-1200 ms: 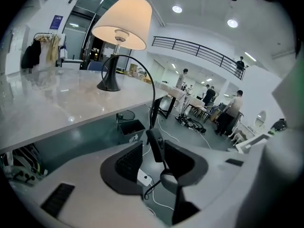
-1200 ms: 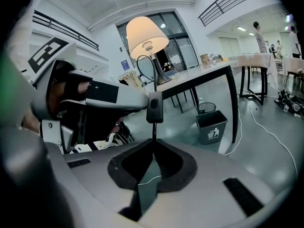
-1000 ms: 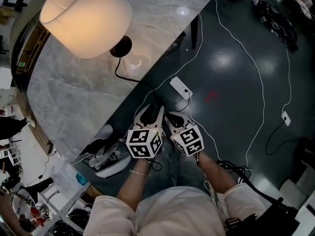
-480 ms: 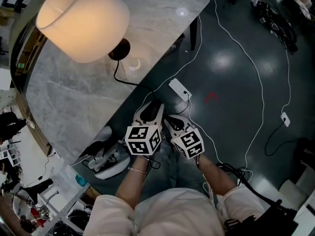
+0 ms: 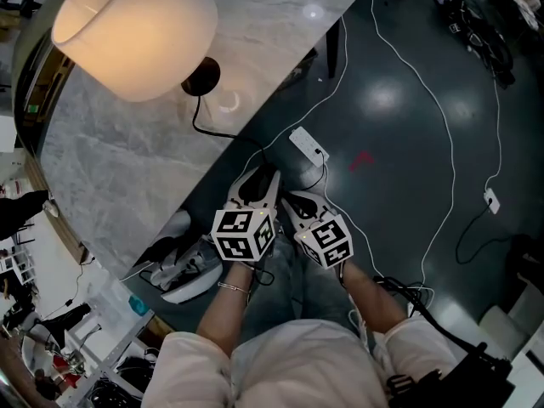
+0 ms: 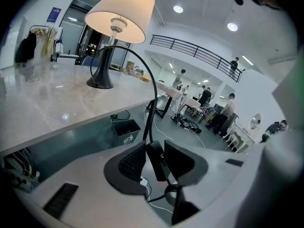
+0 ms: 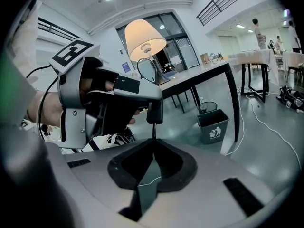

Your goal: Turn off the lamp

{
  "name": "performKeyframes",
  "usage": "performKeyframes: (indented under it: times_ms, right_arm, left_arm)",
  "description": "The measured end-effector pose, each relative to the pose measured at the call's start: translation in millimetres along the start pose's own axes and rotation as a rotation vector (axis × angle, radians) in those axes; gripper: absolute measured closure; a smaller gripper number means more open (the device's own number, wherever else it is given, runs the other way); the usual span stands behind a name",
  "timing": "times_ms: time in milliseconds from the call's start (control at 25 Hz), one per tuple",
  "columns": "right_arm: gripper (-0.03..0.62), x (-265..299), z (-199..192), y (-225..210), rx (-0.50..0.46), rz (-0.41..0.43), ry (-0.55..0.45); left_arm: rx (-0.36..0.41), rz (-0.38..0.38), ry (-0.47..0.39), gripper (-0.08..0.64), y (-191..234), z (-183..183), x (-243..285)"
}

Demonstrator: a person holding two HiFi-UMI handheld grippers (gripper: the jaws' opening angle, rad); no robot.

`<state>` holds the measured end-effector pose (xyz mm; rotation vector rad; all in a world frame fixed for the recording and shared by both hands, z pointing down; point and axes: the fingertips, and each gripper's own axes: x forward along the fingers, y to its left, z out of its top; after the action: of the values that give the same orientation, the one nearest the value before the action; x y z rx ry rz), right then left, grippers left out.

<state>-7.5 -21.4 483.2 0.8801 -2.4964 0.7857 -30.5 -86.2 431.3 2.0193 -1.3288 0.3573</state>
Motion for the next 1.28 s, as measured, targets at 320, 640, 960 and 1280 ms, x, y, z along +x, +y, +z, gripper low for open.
performKeyframes:
  times_ms: [320,640,960,1280]
  right_arm:
    - [0.578,2.1,-1.1,3.3,-0.016,0.021,0.009]
    - [0.578,3.1,-3.2,3.8,-0.018,0.021,0.015]
    - [0.578,8.2,-6.0,0.1,-0.017,0.012,0.019]
    - [0.578,15.6,-7.2,-5.1,-0.045,0.001,0.063]
  left_arm:
    - [-0.061,-0.015,-0.010,0.462,4.1,0.3,-1.8]
    - [-0.060,-0.016,-0.008,0.466,2.7,-0.4,-2.6]
    - [-0.068,-0.025,-0.017,0.465,5.8,-3.4,-0.2]
    - [0.005,0.053,-0.009,0.463,13.4,0.2,-10.6]
